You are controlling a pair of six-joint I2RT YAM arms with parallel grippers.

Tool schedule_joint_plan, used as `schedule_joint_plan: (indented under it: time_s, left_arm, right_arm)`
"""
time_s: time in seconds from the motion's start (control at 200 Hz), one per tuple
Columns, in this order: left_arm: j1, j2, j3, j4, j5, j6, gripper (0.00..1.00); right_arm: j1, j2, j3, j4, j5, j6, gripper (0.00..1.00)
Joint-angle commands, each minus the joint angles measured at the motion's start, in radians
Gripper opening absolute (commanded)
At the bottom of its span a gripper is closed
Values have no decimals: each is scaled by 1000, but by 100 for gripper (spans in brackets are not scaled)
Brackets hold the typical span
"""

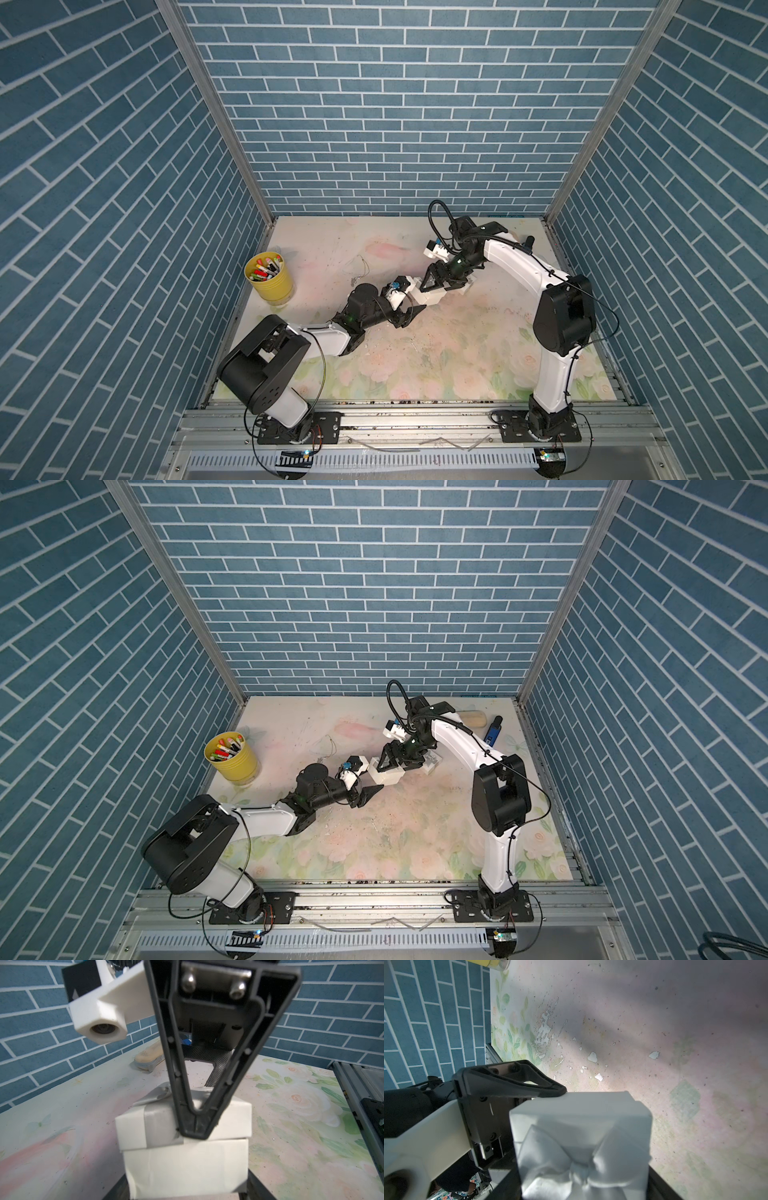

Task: Take the necklace out of the lift-off lid jewelry box
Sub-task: Open the lid on the jewelry box, then place the lid at the center of the board.

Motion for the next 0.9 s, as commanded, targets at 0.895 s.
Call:
schedule_joint_plan:
  time_s: [0.895]
  left_arm:
    - [-4,-73,-126,51,-71,-2,55]
  right_arm:
    - [-49,83,-203,274,457,103,84]
